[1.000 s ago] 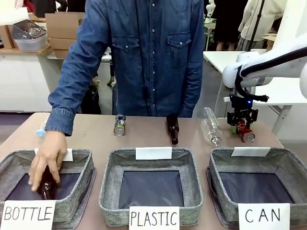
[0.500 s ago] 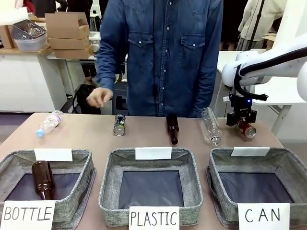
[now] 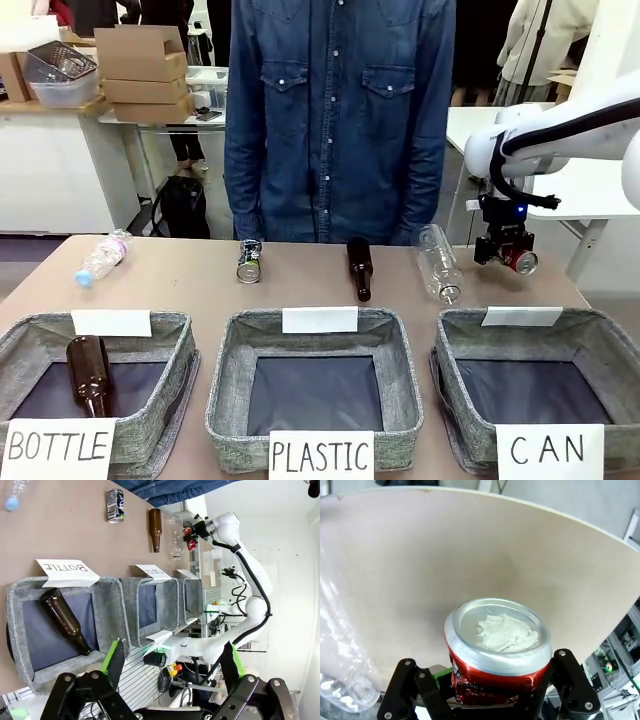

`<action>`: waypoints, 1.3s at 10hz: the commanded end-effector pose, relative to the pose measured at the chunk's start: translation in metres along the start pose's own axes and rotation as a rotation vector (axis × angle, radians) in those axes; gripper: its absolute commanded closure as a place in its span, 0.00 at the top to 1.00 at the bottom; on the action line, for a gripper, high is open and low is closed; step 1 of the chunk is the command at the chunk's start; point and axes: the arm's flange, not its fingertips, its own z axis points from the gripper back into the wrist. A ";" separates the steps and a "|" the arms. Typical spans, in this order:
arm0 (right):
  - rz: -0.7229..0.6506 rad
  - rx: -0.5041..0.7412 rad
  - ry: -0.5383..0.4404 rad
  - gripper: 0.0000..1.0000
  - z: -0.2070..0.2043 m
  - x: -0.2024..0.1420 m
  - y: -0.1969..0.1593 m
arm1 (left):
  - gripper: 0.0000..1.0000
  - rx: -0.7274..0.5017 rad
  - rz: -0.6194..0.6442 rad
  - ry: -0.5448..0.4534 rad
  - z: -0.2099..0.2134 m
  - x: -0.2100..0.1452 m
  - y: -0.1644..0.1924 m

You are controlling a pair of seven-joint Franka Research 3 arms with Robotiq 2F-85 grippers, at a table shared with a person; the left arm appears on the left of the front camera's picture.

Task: Sort the can waste into the basket.
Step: Pick up the can waste from the table and place it in the right Fabric basket.

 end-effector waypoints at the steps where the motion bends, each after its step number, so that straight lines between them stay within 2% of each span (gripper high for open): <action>1: 0.022 0.053 -0.002 0.00 0.025 -0.018 -0.010 | 1.00 -0.097 0.009 0.017 0.000 -0.011 -0.034; 2: 0.068 0.121 -0.033 0.00 0.046 -0.038 -0.015 | 1.00 -0.102 -0.023 0.041 -0.004 -0.023 -0.059; 3: 0.126 0.190 -0.066 0.00 0.071 -0.071 -0.022 | 1.00 -0.147 -0.077 0.110 -0.023 -0.035 -0.078; 4: 0.168 0.216 -0.116 0.00 0.093 -0.118 -0.030 | 1.00 -0.180 -0.070 0.231 -0.065 -0.045 -0.078; 6: 0.291 0.331 -0.189 0.00 0.110 -0.194 -0.041 | 1.00 -0.261 0.031 0.415 -0.141 -0.062 -0.045; 8: 0.467 0.486 -0.287 0.00 0.114 -0.255 -0.049 | 1.00 -0.244 0.023 0.394 -0.178 -0.069 -0.020; 9: 0.634 0.470 -0.263 0.00 0.107 -0.280 -0.038 | 1.00 -0.244 0.008 0.394 -0.139 -0.060 -0.054; 10: 1.127 0.116 -0.128 0.00 0.073 -0.319 0.040 | 1.00 -0.244 0.008 0.394 -0.139 -0.060 -0.054; 12: 1.171 0.113 -0.120 0.00 0.072 -0.320 0.043 | 1.00 -0.244 0.008 0.394 -0.139 -0.060 -0.054; 13: 1.318 0.082 -0.124 0.00 0.065 -0.325 0.059 | 1.00 -0.244 0.008 0.394 -0.139 -0.060 -0.054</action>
